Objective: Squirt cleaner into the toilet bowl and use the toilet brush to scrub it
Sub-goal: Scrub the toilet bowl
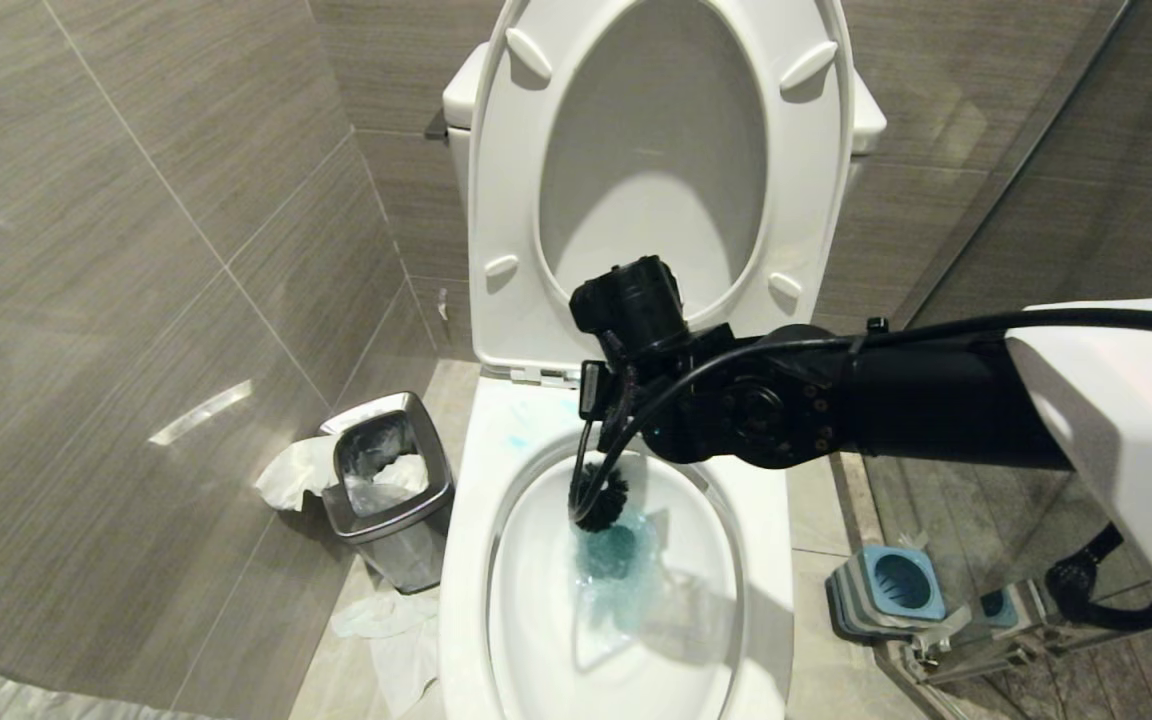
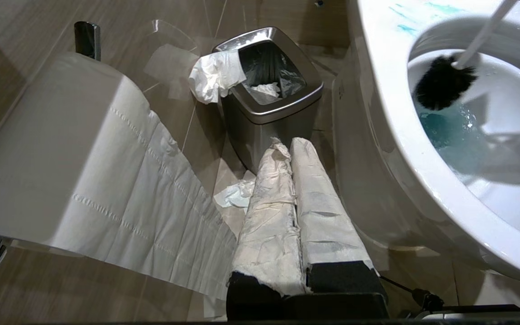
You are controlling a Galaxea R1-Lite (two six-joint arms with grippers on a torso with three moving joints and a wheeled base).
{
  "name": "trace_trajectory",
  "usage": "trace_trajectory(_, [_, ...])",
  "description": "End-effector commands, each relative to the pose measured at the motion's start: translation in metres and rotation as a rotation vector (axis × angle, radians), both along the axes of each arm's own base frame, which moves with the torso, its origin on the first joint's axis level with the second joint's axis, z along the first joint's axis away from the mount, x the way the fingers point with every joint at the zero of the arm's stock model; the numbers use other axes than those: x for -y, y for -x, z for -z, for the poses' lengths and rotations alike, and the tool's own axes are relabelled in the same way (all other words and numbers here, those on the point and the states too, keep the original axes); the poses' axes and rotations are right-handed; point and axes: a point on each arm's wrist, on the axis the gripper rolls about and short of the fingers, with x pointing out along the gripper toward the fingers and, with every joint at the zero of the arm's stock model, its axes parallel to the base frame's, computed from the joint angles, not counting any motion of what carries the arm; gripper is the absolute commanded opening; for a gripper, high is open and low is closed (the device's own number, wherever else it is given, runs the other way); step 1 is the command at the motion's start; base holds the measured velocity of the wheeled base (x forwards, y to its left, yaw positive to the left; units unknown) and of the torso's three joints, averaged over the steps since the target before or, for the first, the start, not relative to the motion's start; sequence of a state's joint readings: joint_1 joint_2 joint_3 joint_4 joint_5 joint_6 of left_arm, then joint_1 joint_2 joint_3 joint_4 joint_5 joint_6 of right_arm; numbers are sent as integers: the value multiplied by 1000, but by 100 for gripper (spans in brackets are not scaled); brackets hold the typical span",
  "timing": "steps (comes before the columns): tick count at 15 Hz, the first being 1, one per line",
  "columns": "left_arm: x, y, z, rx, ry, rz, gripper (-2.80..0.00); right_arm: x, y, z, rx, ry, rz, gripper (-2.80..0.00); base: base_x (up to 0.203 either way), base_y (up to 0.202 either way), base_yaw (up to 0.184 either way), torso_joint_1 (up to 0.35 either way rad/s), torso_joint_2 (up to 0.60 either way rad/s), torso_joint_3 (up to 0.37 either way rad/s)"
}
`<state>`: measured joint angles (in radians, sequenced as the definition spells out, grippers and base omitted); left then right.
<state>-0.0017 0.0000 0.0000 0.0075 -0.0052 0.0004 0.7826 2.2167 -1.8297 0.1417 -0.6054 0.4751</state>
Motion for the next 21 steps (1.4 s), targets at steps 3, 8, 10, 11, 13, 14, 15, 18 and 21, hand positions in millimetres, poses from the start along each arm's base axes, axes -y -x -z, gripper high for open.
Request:
trace_trajectory(3, [0, 0, 1, -5, 0, 0, -280, -29, 39, 20, -57, 38, -109, -280, 0, 0, 0, 0, 0, 0])
trace_trajectory(8, [0, 0, 1, -5, 0, 1, -280, -4, 95, 25, -137, 82, -150, -280, 0, 0, 0, 0, 0, 0])
trace_trajectory(10, [0, 0, 1, -5, 0, -1, -280, 18, 111, 25, -148, 86, -144, -280, 0, 0, 0, 0, 0, 0])
trace_trajectory(11, [0, 0, 1, -5, 0, -1, -280, 31, 117, 24, -147, 83, -136, -280, 0, 0, 0, 0, 0, 0])
trace_trajectory(13, [0, 0, 1, -5, 0, -1, -280, 57, 123, 19, -141, 72, -105, -280, 0, 0, 0, 0, 0, 0])
trace_trajectory(14, [0, 0, 1, -5, 0, -1, -280, 67, 122, 16, -138, 65, -83, -280, 0, 0, 0, 0, 0, 0])
trace_trajectory(15, [0, 0, 1, -5, 0, -1, -280, 76, 117, 13, -132, 57, -54, -280, 0, 0, 0, 0, 0, 0])
trace_trajectory(18, [0, 0, 1, -5, 0, -1, -280, 92, 95, 4, -108, 46, 18, -280, 0, 0, 0, 0, 0, 0])
trace_trajectory(21, [0, 0, 1, -5, 0, 1, -280, 83, 62, 3, -59, 34, 40, -280, 0, 0, 0, 0, 0, 0])
